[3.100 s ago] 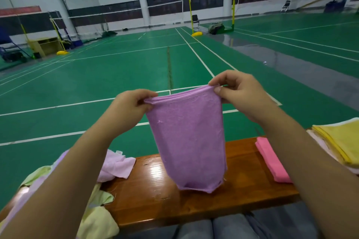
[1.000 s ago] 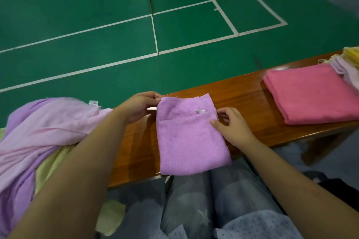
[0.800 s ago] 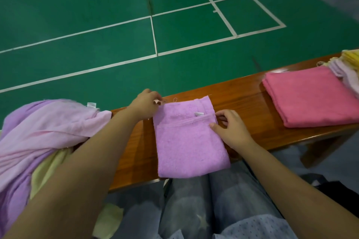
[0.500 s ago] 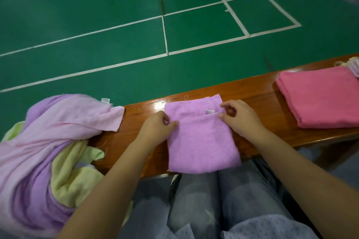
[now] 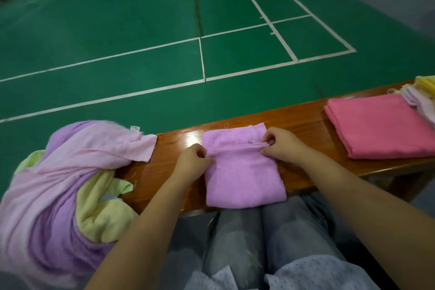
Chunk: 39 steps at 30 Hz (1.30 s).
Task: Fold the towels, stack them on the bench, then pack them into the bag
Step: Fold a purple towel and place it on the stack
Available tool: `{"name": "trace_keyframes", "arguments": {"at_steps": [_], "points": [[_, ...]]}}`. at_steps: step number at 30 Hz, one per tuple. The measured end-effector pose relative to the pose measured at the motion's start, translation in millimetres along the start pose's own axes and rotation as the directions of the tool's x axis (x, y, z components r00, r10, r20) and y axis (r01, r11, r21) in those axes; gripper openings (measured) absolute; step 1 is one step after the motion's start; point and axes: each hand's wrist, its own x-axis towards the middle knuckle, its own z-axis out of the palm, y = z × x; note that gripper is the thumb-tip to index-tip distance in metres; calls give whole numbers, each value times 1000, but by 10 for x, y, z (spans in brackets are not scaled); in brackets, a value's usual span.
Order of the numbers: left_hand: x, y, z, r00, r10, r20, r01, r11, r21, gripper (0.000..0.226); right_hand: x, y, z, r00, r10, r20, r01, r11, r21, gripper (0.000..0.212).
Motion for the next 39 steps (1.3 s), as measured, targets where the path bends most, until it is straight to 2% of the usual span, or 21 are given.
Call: {"name": "trace_keyframes", "arguments": {"at_steps": [3,6,9,11,14,17,19,21,25,29,32,36,39], "points": [[-120,-11,-75,1000,30,-7,-31,984,-173,8,-97,-7,-106,999,-30,-18,32,984,175,18],[-236,57,-202,997,74,0,-68,915,-397,9,-159,-59,-248,999,-50,8,42,918,394,21],[-215,140,-263,995,100,-21,-98,873,-477,9,-87,-126,-317,998,-62,-31,69,885,460,21],[-95,177,-248,995,85,-61,-103,891,-442,10,33,-164,-305,996,-65,-56,83,895,439,20],[211,202,-175,986,62,-156,-107,947,-302,11,281,-184,-246,998,-22,-66,46,918,394,20],[454,186,-57,984,41,-172,-82,967,-241,13,500,-144,-128,995,26,-101,11,936,352,14],[529,153,-6,990,-9,-142,-24,973,-231,18,548,-90,-36,991,92,-92,-60,951,303,27],[481,136,-8,993,-70,-90,43,960,-276,39,480,-45,21,982,164,-97,-133,954,269,43],[79,-11,-65,983,-172,70,186,914,-360,62,-4,60,86,960,251,-127,-214,944,252,53],[-414,-229,-12,958,-182,220,244,922,-301,53,-634,204,278,970,214,-117,-191,964,184,49],[-503,-267,66,978,-162,129,192,943,-272,40,-745,194,338,975,207,-80,-194,971,141,41],[-493,-223,90,989,-146,2,130,872,-472,24,-718,128,258,977,177,-120,-162,979,121,29],[-513,-269,114,985,-171,16,165,912,-377,21,-768,165,249,983,165,-81,-161,985,61,26]]}}
